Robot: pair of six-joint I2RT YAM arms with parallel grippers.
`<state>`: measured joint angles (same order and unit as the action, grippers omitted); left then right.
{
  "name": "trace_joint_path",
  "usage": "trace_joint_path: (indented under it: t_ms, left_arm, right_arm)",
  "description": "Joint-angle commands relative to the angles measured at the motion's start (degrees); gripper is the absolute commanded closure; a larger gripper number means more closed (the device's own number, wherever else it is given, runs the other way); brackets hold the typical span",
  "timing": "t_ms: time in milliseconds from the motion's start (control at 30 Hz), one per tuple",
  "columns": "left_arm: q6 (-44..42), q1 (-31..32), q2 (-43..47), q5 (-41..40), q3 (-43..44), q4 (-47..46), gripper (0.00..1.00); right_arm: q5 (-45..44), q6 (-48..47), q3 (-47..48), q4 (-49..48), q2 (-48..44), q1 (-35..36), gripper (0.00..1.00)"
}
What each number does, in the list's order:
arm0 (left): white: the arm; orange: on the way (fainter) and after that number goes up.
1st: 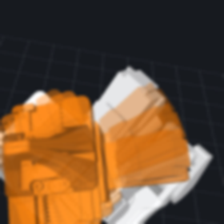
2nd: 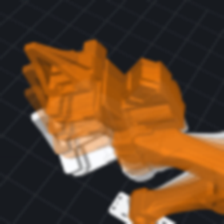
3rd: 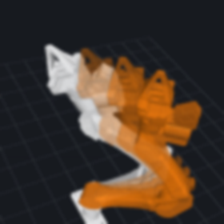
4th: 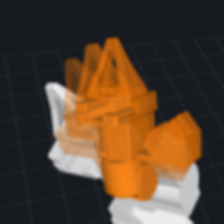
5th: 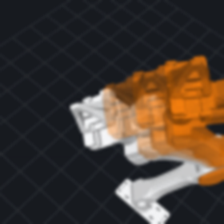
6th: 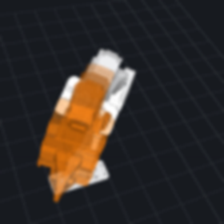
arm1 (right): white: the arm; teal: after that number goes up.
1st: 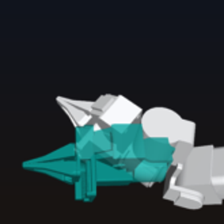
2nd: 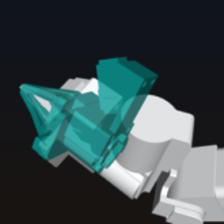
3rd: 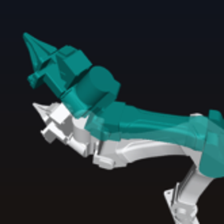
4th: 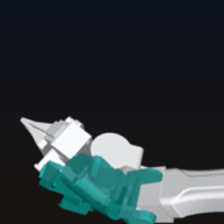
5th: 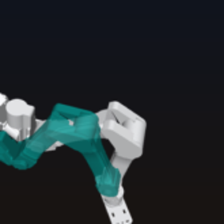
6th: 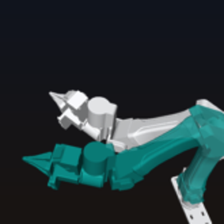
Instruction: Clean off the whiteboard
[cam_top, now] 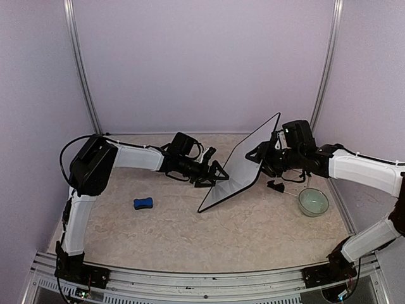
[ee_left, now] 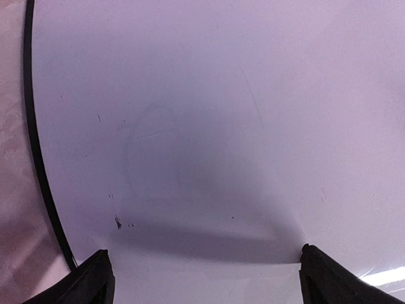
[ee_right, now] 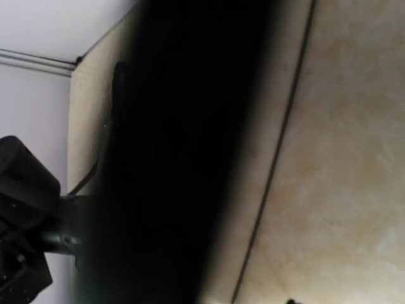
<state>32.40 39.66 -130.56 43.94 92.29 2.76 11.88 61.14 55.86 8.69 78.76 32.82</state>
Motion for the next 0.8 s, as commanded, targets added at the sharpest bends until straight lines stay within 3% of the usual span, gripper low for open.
trace_joint_path:
  t_ms: [0, 167, 467, 567, 667, 767]
  left_arm:
    - [-1.3, 3.4, -0.7, 1.3, -3.6, 3.4, 0.01]
    - [-1.4, 2.9, 0.8, 0.6, -6.4, 2.2, 0.01]
    - [-0.3, 1.8, 3.5, -0.1, -11.1, -1.1, 0.01]
    - [-0.1, 1.9, 3.2, -0.1, -11.4, -1.4, 0.01]
    - [0.1, 2.2, 2.9, -0.2, -11.7, -1.9, 0.01]
    - [0.2, 2.3, 2.6, -0.1, -12.2, -2.7, 0.01]
  right_arm:
    - [3.0, -0.5, 1.1, 3.2, 0.2, 0.8, 0.83]
    - [0.9, -4.7, 6.1, 8.8, -0.9, 0.5, 0.99]
    - [0.0, -10.4, 13.0, 15.5, -2.3, -1.0, 1.0]
    - [1.5, -10.3, 12.3, 15.7, -1.6, -1.3, 0.93]
    - [3.2, -9.9, 12.1, 14.9, -1.7, -1.4, 0.78]
    - [3.7, -10.0, 13.6, 15.3, -2.1, -1.6, 0.72]
